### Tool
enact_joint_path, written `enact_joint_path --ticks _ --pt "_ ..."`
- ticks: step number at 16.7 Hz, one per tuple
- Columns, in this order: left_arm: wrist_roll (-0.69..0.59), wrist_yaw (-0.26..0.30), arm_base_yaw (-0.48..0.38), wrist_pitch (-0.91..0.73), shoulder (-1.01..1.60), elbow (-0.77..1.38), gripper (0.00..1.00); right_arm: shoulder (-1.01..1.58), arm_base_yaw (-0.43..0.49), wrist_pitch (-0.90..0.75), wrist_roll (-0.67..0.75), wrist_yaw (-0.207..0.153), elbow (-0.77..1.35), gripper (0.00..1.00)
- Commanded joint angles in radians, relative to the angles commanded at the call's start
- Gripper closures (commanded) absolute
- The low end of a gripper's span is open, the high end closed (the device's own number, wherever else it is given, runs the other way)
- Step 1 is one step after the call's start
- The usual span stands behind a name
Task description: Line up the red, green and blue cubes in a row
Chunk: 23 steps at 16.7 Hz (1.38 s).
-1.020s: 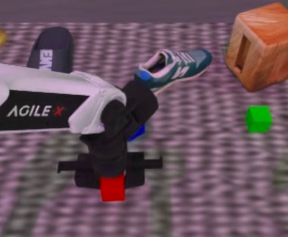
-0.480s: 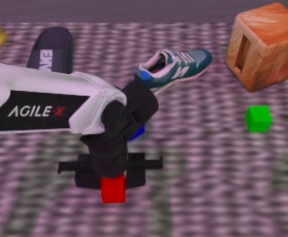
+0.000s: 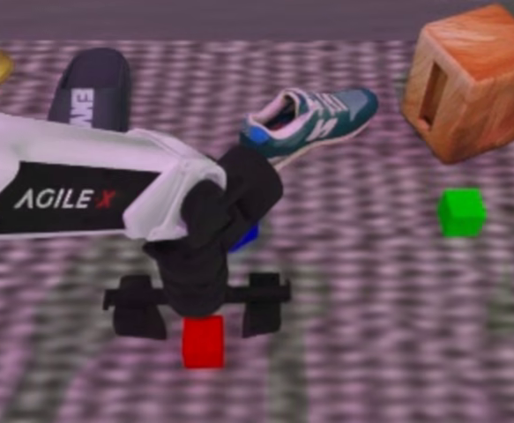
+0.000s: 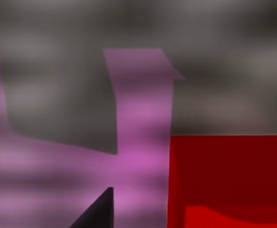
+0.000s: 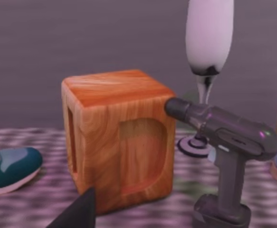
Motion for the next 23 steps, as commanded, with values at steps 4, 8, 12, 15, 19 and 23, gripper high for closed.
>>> enact_joint_path --ticks 4,8,12,15,19,23 --pt "0.0 0.0 0.0 0.0 0.0 0.0 0.0 0.0 0.0 0.0 0.0 0.0 0.0 0.0" --pt "-0.001 0.0 0.001 -0.017 -0.007 0.012 0.0 0.0 0.0 0.0 0.0 0.0 0.0 0.0" --pt "-0.006 -0.001 0.008 -0.153 -0.059 0.087 0.0 0.0 0.0 0.0 0.0 0.0 0.0 0.0" --pt "-0.008 -0.001 0.014 -0.25 -0.103 0.142 0.0 0.0 0.0 0.0 0.0 0.0 0.0 0.0" --pt "-0.007 -0.001 0.016 -0.267 -0.115 0.153 0.0 0.0 0.0 0.0 0.0 0.0 0.0 0.0" --pt "-0.005 -0.002 0.025 -0.248 -0.137 0.126 0.0 0.03 0.006 -0.021 0.003 -0.002 0.03 0.0"
